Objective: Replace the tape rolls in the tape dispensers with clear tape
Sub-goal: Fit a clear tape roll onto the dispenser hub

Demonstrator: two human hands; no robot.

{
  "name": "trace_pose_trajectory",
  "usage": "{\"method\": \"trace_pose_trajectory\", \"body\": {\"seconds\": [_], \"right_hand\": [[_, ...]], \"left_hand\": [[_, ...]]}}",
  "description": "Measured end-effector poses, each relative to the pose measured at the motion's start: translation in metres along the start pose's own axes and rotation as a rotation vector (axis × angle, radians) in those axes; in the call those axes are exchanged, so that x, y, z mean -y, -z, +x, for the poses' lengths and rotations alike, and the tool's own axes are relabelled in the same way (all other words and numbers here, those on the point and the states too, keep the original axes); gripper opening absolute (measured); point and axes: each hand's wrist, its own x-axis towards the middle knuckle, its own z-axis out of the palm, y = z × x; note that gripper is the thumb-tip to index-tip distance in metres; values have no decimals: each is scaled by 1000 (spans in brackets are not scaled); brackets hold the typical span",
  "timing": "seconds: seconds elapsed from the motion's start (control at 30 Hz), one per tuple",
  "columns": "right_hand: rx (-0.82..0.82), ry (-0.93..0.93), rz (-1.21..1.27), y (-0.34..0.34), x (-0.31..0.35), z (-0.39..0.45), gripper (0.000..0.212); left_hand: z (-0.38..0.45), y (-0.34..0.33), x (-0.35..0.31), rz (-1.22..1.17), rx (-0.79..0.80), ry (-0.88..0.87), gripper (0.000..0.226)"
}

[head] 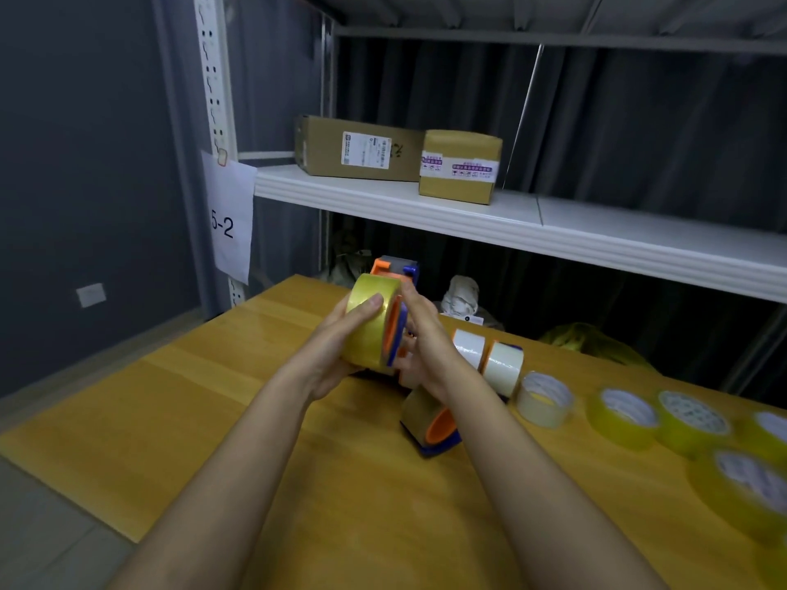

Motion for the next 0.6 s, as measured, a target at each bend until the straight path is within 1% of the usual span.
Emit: {"method": "trace_pose_trajectory", "body": {"seconds": [0.03, 0.1, 0.13, 0.17, 0.2, 0.27, 0.3, 0.33, 0.37, 0.43, 0.47, 0.53, 0.57, 0.6], "right_hand": [[-13, -9, -7, 1, 1, 0, 107], [0, -10, -21, 8, 3, -3, 86], [8, -1, -22, 12, 3, -4, 75], [2, 9, -21, 17, 2, -5, 69], [-16, 17, -16, 21, 0, -5, 71], [-71, 24, -18, 25, -5, -7, 93], [-98, 38, -42, 28, -8, -8, 103], [-115, 59, -73, 30, -10, -9, 107], [-115, 88, -94, 32, -11, -12, 103], [-106, 124, -90, 36, -11, -19, 81], [-103, 118, -77, 38, -11, -21, 72], [-123, 102, -66, 43, -8, -24, 66], [-139, 91, -67, 46, -6, -24, 60], [-159, 87, -66, 49, -3, -24, 53]], "left_hand": [[1, -1, 0, 13, -3, 4, 48], [3, -3, 4, 23, -26, 28, 68], [4, -4, 7, 35, -43, 44, 76], [5, -5, 9, 65, -51, 57, 79], [6, -6, 10, 122, -52, 63, 81], [7, -11, 9, 263, -38, 52, 90], [10, -13, 9, 304, -48, 60, 100], [11, -16, 8, 327, -68, 73, 107], [12, -19, 8, 338, -93, 81, 110], [13, -21, 9, 316, -121, 81, 105], [15, -21, 11, 296, -129, 75, 95], [9, -29, 6, 239, -141, 27, 62], [7, -33, 3, 208, -129, 4, 50], [6, -33, 2, 186, -113, -10, 44]]}}
